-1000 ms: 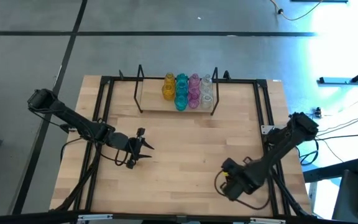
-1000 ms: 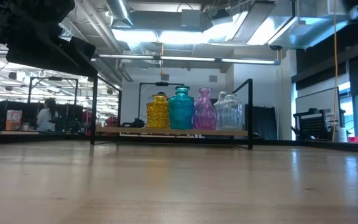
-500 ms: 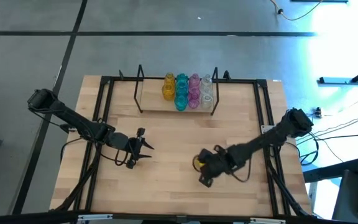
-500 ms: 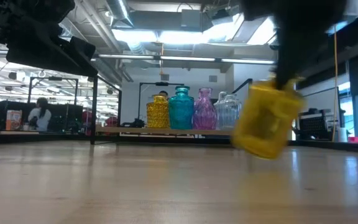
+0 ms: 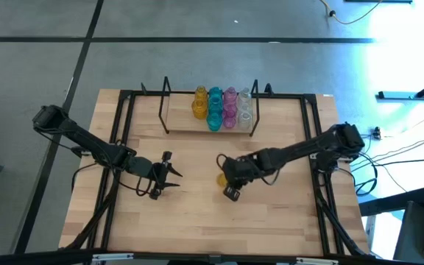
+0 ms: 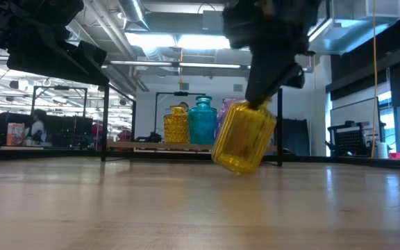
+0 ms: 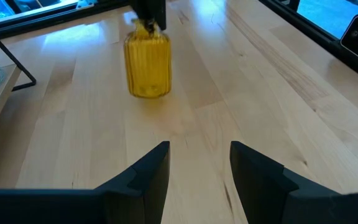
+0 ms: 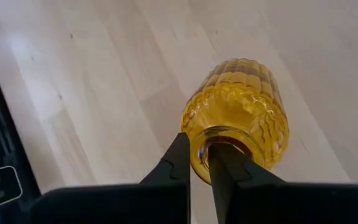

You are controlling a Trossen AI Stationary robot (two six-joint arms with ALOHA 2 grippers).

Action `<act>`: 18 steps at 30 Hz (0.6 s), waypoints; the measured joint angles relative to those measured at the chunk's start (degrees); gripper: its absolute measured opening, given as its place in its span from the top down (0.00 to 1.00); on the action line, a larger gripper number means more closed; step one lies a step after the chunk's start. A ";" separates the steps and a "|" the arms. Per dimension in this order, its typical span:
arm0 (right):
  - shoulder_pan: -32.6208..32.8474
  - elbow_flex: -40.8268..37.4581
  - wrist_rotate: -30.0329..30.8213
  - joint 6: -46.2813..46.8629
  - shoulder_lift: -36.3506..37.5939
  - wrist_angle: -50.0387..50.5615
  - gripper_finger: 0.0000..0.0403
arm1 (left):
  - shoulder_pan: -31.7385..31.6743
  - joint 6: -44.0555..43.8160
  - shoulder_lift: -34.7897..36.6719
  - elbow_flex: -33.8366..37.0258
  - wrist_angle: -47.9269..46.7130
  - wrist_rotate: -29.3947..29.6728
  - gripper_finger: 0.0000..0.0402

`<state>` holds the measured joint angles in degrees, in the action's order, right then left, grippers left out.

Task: Sort vases onto shelf
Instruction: Put the yellow vase on the shelf aligned with the other yellow vases

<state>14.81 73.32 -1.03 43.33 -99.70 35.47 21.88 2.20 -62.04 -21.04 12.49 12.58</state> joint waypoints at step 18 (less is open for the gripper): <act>-4.40 0.09 -4.93 -6.28 -2.24 -5.94 0.96 | 0.01 -0.02 0.00 -0.02 0.00 0.00 0.60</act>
<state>10.41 73.41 -5.96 37.05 -101.94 29.53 21.89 2.18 -62.04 -21.06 12.49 12.57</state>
